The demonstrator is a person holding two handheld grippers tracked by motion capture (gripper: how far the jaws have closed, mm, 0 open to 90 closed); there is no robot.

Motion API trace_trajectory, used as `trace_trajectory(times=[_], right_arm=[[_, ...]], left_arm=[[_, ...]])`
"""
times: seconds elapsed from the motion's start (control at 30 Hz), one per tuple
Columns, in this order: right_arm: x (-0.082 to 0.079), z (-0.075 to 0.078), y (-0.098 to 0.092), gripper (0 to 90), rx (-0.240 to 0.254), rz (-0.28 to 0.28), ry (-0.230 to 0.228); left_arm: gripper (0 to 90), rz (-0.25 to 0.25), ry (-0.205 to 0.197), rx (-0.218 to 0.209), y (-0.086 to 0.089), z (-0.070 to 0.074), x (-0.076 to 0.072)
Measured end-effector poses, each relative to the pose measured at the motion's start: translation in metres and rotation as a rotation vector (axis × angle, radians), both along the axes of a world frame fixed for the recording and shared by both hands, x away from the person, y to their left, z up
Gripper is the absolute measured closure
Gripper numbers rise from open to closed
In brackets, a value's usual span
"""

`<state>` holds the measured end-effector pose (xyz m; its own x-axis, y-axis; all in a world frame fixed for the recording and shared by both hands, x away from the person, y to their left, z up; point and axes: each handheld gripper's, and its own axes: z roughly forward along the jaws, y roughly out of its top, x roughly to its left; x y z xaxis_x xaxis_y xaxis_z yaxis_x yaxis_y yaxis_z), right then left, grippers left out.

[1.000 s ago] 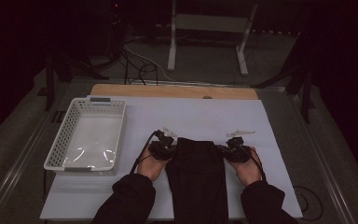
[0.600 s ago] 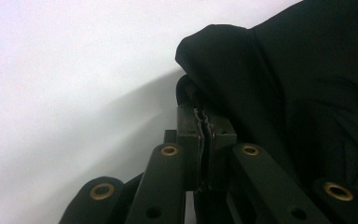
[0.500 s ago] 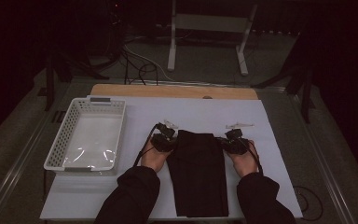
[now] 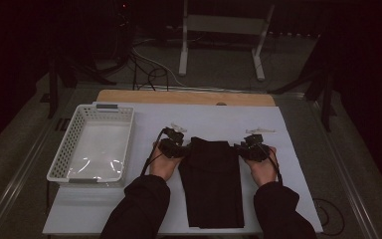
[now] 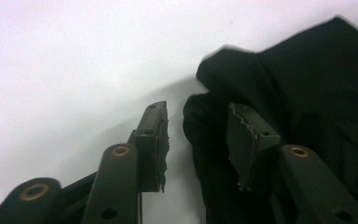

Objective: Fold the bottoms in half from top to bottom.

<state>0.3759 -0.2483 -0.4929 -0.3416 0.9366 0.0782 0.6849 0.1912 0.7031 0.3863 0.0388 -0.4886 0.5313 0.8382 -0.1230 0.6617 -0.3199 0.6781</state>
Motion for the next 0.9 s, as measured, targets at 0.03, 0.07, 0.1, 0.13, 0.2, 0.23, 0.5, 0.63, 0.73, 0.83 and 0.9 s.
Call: trace_trajectory(times=[0.03, 0.07, 0.1, 0.13, 0.2, 0.23, 0.5, 0.63, 0.73, 0.83, 0.9], right_arm=[[-0.001, 0.002, -0.001, 61.7, 0.019, 0.006, -0.006], [-0.001, 0.003, -0.001, 60.6, 0.026, 0.010, -0.007], [-0.001, 0.004, 0.001, 58.1, 0.034, 0.023, -0.009], [-0.001, 0.004, 0.002, 57.1, 0.041, 0.034, -0.009], [-0.001, 0.005, 0.004, 56.0, 0.052, 0.049, -0.008], [0.000, 0.004, 0.009, 53.9, 0.076, 0.071, 0.004], [0.008, -0.001, 0.018, 53.4, 0.087, 0.094, 0.044], [0.014, -0.008, 0.019, 54.6, 0.119, 0.077, 0.094], [0.016, -0.011, 0.019, 55.7, 0.126, 0.074, 0.111], [0.019, -0.015, 0.019, 60.7, 0.156, 0.074, 0.149], [0.020, -0.017, 0.019, 66.6, 0.168, 0.088, 0.161]], left_arm=[[57.5, 0.002, -0.001, -0.006, 0.000, 0.001, 0.000], [57.2, 0.005, -0.003, -0.018, 0.001, 0.003, -0.001], [56.7, 0.004, -0.006, -0.022, 0.002, 0.004, -0.001], [56.6, 0.006, -0.008, -0.034, 0.001, 0.005, -0.002], [56.0, 0.002, -0.006, -0.041, 0.001, 0.006, -0.002], [55.7, -0.005, -0.005, -0.060, -0.001, 0.007, -0.002], [54.6, -0.035, 0.018, -0.063, -0.010, 0.003, 0.000], [55.1, -0.035, 0.035, -0.061, -0.016, -0.002, 0.004], [61.5, -0.041, 0.045, -0.067, -0.017, -0.005, 0.006], [74.4, -0.069, 0.052, -0.081, -0.021, -0.009, 0.007], [82.1, -0.074, 0.049, -0.073, -0.023, -0.009, 0.006]])
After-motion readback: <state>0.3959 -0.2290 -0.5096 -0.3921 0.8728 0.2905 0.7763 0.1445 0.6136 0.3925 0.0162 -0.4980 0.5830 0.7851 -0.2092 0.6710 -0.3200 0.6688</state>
